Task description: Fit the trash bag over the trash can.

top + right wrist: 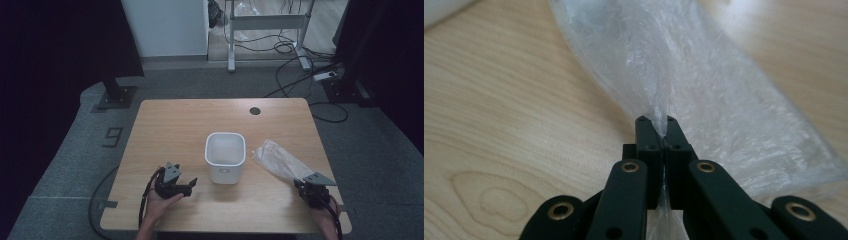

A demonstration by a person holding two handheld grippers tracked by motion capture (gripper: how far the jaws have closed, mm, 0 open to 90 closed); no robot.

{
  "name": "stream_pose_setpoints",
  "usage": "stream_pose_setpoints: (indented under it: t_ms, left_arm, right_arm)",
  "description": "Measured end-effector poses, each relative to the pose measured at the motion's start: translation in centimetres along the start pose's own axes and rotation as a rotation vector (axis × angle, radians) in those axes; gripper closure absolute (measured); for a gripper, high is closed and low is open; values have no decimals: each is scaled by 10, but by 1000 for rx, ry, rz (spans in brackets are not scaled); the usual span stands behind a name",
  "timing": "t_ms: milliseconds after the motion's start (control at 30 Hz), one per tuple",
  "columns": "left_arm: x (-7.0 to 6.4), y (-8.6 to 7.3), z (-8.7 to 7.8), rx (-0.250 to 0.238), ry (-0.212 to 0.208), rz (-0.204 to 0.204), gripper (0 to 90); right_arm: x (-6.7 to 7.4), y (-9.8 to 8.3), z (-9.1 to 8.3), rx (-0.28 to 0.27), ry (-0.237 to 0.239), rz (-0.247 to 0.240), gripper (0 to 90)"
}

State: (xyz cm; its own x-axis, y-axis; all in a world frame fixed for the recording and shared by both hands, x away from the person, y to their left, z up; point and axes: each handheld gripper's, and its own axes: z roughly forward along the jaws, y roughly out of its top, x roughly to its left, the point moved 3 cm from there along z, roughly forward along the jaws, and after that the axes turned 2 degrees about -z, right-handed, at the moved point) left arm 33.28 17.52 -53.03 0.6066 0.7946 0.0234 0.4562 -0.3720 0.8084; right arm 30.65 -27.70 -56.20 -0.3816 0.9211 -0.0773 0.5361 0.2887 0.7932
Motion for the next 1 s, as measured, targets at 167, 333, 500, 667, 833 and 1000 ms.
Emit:
stream_pose_setpoints:
  t_ms: [167,333,500,667,833,1000]
  left_arm:
    - [0,0,-2,-7,3,-3,151]
    - [0,3,-5,-18,5,-8,152]
    - [-1,6,-8,-18,-5,-21,154]
    - [-1,8,-11,-20,-7,-31,157]
    - [-3,13,-17,-39,-6,-37,165]
    - [-5,17,-21,-50,-11,-35,167]
  right_arm:
    - [0,8,-13,-70,11,-10,890]
    - [2,16,-26,-137,25,-16,890]
    - [6,25,-39,-194,53,-32,890]
    - [12,32,-47,-234,73,-53,890]
    - [15,38,-54,-266,89,-57,890]
    - [17,44,-65,-303,93,-58,890]
